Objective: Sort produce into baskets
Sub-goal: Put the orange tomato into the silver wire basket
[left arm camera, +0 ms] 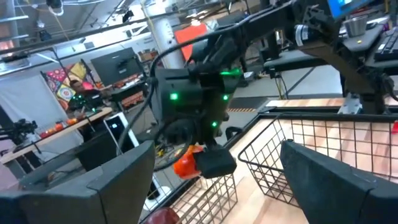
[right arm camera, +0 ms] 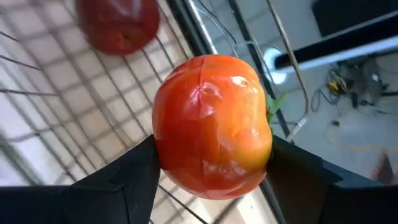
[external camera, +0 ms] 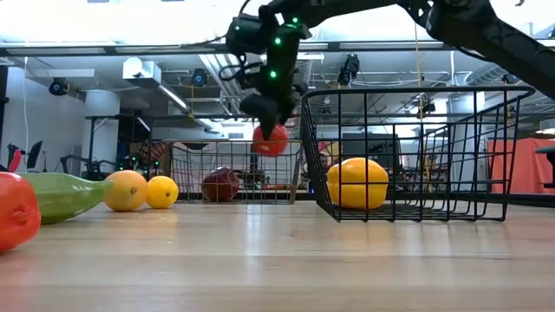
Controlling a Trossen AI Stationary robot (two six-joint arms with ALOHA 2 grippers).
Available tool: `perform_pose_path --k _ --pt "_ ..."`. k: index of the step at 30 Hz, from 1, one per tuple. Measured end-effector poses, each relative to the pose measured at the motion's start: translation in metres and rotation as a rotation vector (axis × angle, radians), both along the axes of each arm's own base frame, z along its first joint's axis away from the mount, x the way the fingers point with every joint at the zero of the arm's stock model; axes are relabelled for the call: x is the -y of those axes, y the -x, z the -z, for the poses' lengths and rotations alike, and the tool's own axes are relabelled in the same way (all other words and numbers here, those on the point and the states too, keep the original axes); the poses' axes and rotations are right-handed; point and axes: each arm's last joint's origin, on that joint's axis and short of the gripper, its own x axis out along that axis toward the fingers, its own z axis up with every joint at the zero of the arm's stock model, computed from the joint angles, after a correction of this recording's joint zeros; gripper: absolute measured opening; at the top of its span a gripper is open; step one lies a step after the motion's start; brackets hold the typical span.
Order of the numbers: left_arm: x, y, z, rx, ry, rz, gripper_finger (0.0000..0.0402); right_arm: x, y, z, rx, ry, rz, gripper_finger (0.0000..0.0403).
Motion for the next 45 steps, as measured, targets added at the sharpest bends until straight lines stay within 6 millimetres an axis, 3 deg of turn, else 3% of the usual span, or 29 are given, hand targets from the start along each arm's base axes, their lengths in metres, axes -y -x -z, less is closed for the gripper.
perform_pose_path --k 11,24,38,45 --pt "-0.006 0.01 -0.004 -0.027 -0.028 0.013 0.0327 0.006 0.003 0.007 -0.017 -0.011 0.032 0.0249" --pt "-0.006 0.01 -0.002 -0.039 -0.04 0.014 0.0327 0.003 0.003 0.033 -0.032 -0.095 0.034 0.0249" --pt "-0.006 0.01 0.0 -0.04 -0.041 0.014 0.0327 0.004 0.0 0.033 -0.04 -0.083 -0.023 0.0249" --pt "-0.006 0.01 0.001 -0.038 -0.039 0.014 0.0327 0.004 0.0 0.033 -0.052 -0.079 -0.038 0.0285"
